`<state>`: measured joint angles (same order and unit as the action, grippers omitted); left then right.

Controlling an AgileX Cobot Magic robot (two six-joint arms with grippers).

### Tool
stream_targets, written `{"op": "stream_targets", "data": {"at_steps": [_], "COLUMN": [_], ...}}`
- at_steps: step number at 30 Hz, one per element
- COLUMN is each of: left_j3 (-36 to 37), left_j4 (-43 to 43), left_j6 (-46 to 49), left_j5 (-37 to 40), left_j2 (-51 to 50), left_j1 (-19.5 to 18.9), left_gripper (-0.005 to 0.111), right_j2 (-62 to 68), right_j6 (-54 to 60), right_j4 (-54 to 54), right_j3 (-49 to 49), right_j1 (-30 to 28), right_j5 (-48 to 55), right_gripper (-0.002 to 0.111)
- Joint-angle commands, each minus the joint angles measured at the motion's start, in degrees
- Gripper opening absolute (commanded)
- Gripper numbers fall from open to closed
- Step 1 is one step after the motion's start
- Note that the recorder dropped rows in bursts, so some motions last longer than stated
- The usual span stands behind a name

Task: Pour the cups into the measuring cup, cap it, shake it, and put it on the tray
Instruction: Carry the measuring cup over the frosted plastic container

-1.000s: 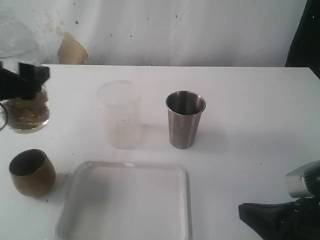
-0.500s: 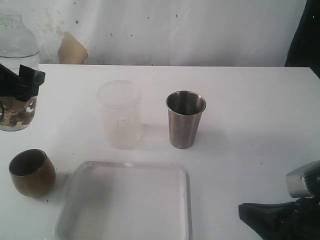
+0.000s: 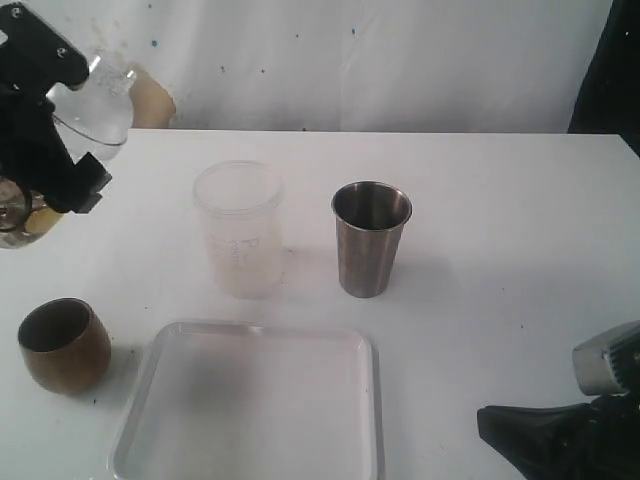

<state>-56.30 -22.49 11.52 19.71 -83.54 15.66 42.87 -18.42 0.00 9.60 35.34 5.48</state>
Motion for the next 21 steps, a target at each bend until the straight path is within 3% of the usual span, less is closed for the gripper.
{"op": "stream_targets", "data": {"at_steps": [1, 4, 12, 21], "left_j3": [-4.6, -6.8, -7.1, -7.1], "left_j4": [-16.7, -27.8, -45.2, -57.8], "left_j6": [-9.3, -15.0, -21.1, -23.3], "left_j5": [4.5, 10.6, 16.2, 19.7], "left_j2": [-2.4, -5.3, -9.8, -12.4], "left_j1": [3.0, 6.1, 13.1, 15.9], "left_gripper": [0.0, 0.0, 0.0, 0.0], "right_j2": [-0.1, -0.1, -0.1, -0.1], "right_j6": [0.6, 0.6, 0.6, 0.6], "right_j4": [0.0, 0.0, 0.0, 0.0], "right_j3": [-0.3, -0.3, -0.3, -0.3], "right_j1": [-0.4, -0.4, -0.4, -0.4], "right_j5": [-0.8, -0.8, -0.8, -0.8], "right_gripper": [0.0, 0.0, 0.0, 0.0]}}
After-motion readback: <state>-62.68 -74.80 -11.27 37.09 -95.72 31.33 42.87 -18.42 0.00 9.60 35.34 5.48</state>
